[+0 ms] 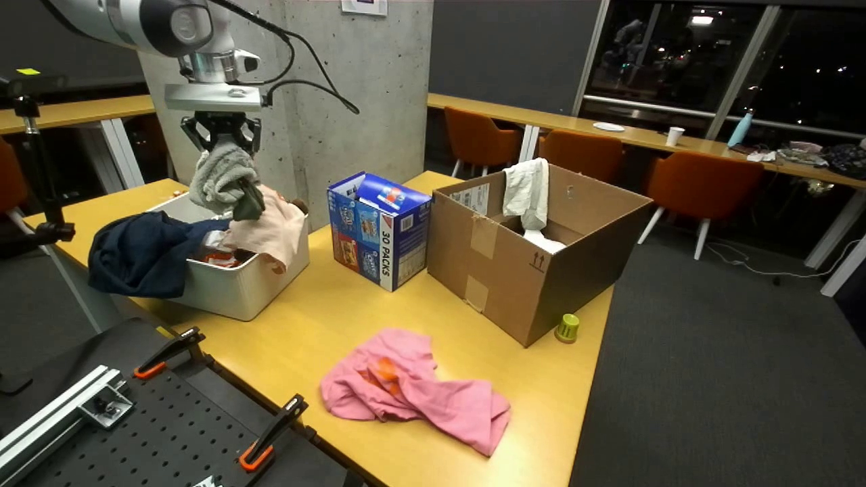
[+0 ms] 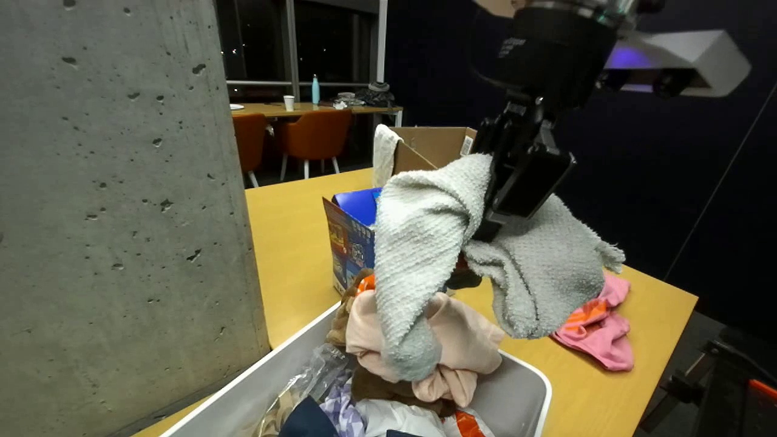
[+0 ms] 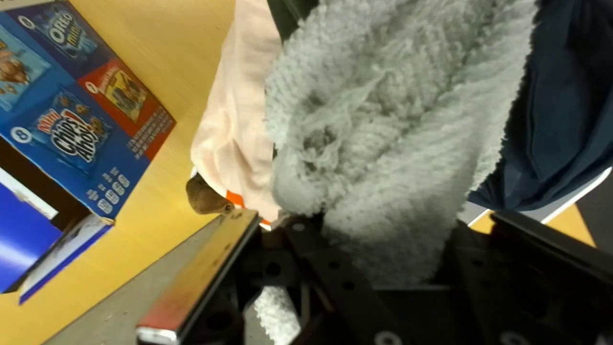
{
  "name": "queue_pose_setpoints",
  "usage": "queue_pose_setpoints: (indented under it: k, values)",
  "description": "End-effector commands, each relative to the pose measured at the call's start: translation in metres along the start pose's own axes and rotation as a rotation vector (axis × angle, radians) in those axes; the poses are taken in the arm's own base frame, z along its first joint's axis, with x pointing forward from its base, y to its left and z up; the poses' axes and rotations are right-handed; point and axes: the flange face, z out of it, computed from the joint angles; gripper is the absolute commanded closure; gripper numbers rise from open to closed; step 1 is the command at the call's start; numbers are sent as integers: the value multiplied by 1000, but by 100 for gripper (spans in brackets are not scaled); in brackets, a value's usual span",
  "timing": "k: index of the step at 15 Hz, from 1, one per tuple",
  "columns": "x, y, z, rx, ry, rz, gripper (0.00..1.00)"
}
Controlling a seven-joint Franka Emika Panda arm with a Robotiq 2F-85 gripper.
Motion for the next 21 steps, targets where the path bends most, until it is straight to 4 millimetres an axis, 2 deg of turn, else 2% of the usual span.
queue_pose_setpoints:
  k: [1, 3, 5, 8, 12, 13, 14, 15, 20, 21]
  values:
    - [17, 41, 35, 133, -8, -146, 93]
    - [22, 57, 61, 202, -31, -218, 93]
    - [28, 64, 89, 274, -84, -280, 93]
    - [39, 54, 120, 390, -183, -353, 93]
    - [51, 30, 140, 495, -313, -421, 93]
    - [55, 25, 140, 494, -336, -429, 45]
    - [58, 22, 139, 480, -349, -434, 45]
    - [61, 19, 136, 464, -362, -437, 39]
    - [68, 14, 108, 354, -362, -420, 1]
    - [68, 16, 99, 328, -355, -407, 0]
